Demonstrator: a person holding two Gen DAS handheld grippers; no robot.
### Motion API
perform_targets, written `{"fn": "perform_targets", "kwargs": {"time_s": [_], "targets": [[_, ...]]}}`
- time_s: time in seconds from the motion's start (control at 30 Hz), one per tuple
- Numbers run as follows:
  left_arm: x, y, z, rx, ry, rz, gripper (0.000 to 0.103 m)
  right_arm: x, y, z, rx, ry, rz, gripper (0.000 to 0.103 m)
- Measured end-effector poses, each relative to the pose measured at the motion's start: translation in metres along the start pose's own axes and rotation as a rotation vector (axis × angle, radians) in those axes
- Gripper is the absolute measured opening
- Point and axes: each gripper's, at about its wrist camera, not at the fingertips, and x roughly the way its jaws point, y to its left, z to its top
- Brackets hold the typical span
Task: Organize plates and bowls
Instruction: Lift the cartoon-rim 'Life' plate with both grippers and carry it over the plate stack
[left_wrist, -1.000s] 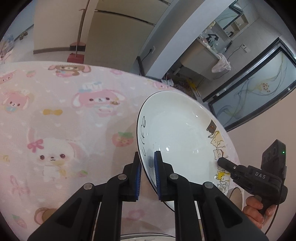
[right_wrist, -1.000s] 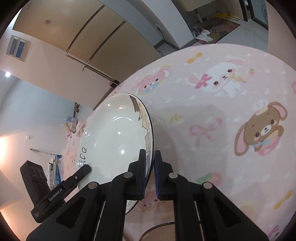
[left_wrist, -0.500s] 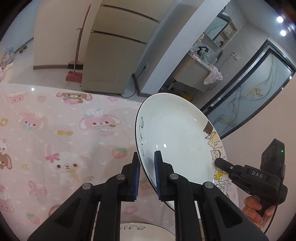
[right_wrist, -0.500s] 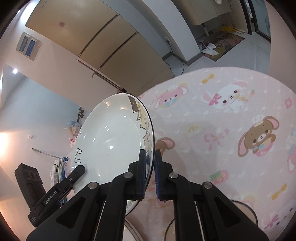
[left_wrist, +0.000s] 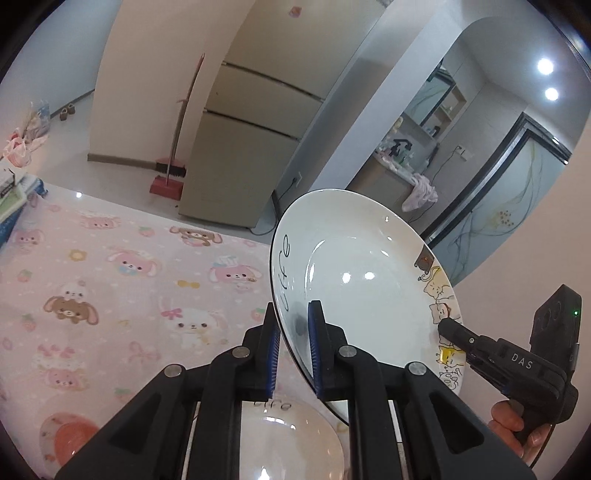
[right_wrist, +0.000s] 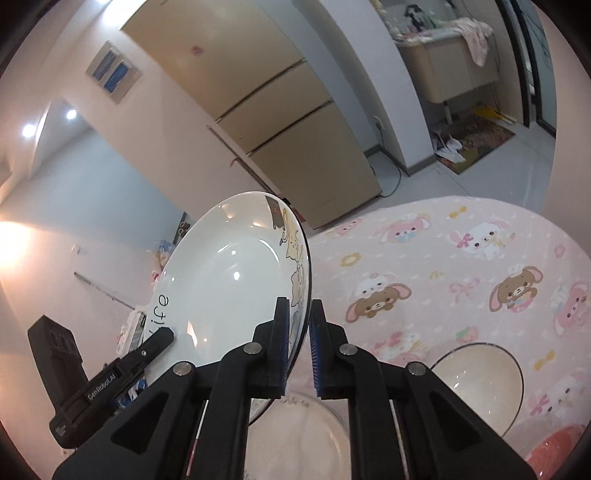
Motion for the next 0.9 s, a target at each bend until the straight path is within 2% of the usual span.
{"fn": "perform_targets", "kwargs": {"time_s": [0.17, 0.3, 0.43, 0.53, 0.67, 0.9], "targets": [[-0.053, -0.005, -0.025, 0.046, -0.035, 0.03, 0.014, -0.034, 0.024, -0.027, -0.083, -0.011, 0.001, 0.01], [-0.083, -0.007, -0.049, 0.061, -0.05, 0.021, 0.014, -0.062, 0.043, -0.052, -0.164, -0.027, -0.018, 0.011], [-0.112, -0.007, -0.077, 0.057, -0.069, 0.023, 0.015, -0.081, 0.044, -0.076, -0.191, -0.044, 0.022, 0.011], [-0.129, -0.005, -0.098, 0.058, -0.075, 0.046, 0.017, -0.086, 0.042, -0.093, -0.183, -0.024, 0.065, 0.011], [-0.143, 0.001, -0.115, 0.053, -0.071, 0.043, 0.018, -0.089, 0.043, -0.112, -0.207, -0.004, 0.088, 0.011], [-0.136, 0.021, -0.143, 0.029, -0.034, 0.032, 0.018, -0.084, 0.036, -0.143, -0.198, 0.019, 0.072, 0.012]]}}
